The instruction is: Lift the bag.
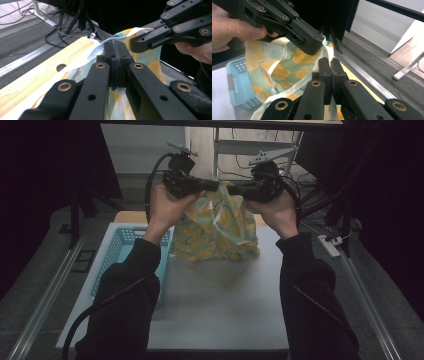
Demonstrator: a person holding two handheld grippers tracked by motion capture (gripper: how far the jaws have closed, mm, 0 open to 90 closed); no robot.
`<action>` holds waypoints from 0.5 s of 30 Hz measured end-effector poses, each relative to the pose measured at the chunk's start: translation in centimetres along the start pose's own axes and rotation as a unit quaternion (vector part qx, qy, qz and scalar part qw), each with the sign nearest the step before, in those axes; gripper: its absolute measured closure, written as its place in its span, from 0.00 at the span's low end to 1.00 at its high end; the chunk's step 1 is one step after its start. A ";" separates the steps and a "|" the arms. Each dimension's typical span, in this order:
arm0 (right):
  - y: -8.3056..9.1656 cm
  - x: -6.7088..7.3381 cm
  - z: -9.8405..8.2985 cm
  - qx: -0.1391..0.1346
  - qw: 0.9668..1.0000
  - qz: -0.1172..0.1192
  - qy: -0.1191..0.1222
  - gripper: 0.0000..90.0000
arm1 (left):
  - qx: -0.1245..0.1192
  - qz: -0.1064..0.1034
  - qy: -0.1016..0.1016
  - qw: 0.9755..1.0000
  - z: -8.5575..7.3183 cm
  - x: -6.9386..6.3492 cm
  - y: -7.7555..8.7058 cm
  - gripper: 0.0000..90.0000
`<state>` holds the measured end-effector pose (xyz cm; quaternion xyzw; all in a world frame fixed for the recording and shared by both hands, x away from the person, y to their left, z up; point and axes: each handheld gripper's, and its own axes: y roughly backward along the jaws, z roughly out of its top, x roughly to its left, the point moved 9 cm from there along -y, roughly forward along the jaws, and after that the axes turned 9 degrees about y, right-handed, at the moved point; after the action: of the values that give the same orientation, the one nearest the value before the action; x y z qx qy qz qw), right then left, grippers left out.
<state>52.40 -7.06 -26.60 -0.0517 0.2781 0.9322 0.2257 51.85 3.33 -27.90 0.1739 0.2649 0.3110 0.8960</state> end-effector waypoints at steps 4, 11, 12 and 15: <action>-0.6 -0.4 -0.6 0.007 1.000 -0.009 -0.006 1.00 | -0.002 0.005 0.002 1.000 0.1 0.6 -0.7 1.00; -1.8 -1.0 -2.0 0.018 1.000 -0.015 -0.018 1.00 | 0.003 0.020 -0.012 1.000 -0.3 1.6 -1.8 0.98; -1.9 -1.1 -2.2 0.019 0.999 -0.015 -0.021 1.00 | 0.004 0.022 -0.014 1.000 -0.4 1.7 -1.9 0.98; -2.5 -1.2 -2.8 0.024 0.999 -0.015 -0.026 0.99 | 0.012 0.032 -0.020 0.999 -0.8 2.1 -2.4 0.98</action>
<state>54.54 -7.25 -29.91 -0.0265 0.2937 0.9227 0.2483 53.91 2.98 -30.49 0.1992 0.2455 0.3325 0.8886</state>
